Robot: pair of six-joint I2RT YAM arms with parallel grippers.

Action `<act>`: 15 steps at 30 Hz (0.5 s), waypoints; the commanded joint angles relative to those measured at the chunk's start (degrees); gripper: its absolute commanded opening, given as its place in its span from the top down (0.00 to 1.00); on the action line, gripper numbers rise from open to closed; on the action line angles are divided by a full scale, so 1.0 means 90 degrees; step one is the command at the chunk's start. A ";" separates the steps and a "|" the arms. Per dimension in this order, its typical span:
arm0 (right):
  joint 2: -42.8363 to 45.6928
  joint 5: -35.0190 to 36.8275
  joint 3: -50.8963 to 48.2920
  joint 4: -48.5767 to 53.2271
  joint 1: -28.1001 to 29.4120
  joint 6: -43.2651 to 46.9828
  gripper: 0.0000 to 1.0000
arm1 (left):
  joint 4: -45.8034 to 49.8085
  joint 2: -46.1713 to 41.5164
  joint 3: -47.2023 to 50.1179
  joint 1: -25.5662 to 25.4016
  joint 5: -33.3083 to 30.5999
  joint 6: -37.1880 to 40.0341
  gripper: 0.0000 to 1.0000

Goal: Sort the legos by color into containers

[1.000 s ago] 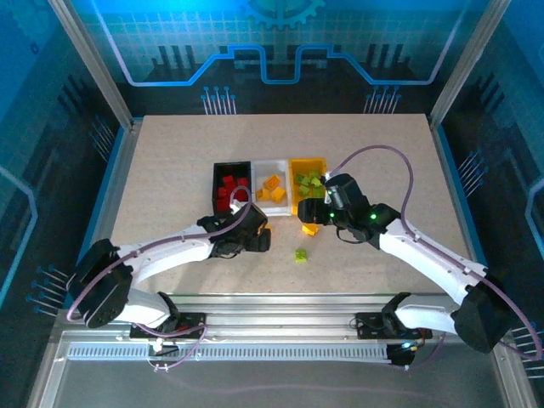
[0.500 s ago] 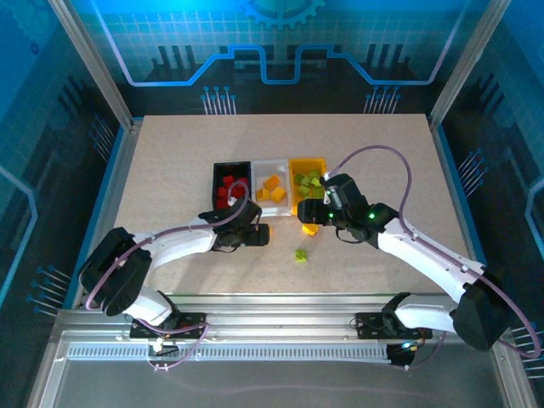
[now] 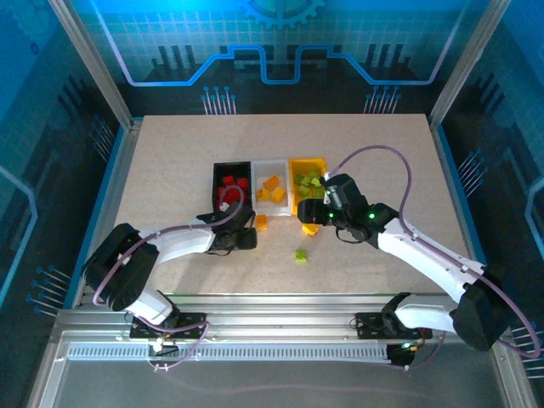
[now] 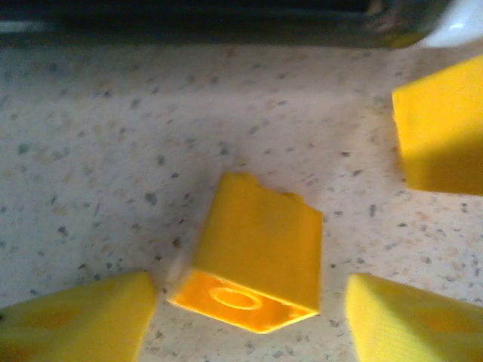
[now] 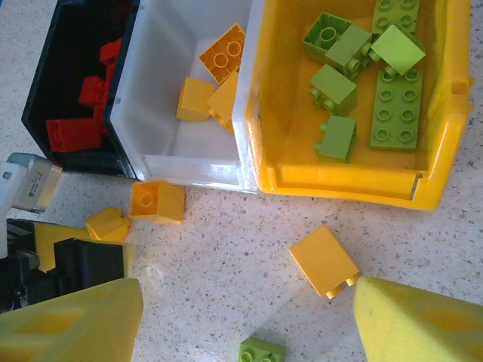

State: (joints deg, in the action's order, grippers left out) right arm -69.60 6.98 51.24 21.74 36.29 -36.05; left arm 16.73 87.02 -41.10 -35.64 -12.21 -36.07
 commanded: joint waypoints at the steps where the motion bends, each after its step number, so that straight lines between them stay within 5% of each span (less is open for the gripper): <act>1: 0.0032 0.0035 0.0000 -0.0197 -0.0078 -0.0115 0.25 | 0.0377 -0.0390 0.0224 0.0026 -0.0047 0.0036 0.20; 4: 0.0000 0.0010 0.0005 -0.0230 -0.0077 -0.0135 0.25 | 0.0443 -0.0545 0.0232 0.0030 -0.0034 0.0089 0.26; 9: -0.0001 -0.0022 0.0000 -0.0267 -0.0078 -0.0165 0.25 | 0.0350 -0.0302 0.0081 0.0034 -0.0213 0.0208 0.11; 15: 0.0064 -0.0001 -0.0005 -0.0219 -0.0077 -0.0193 0.25 | -0.0032 0.0329 -0.0203 0.0201 -0.0407 0.0450 0.30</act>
State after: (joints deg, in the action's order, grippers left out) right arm -69.63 6.83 51.24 21.28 36.29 -36.69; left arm 18.65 87.37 -41.21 -34.76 -14.28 -34.00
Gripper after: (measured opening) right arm 0.748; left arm 0.713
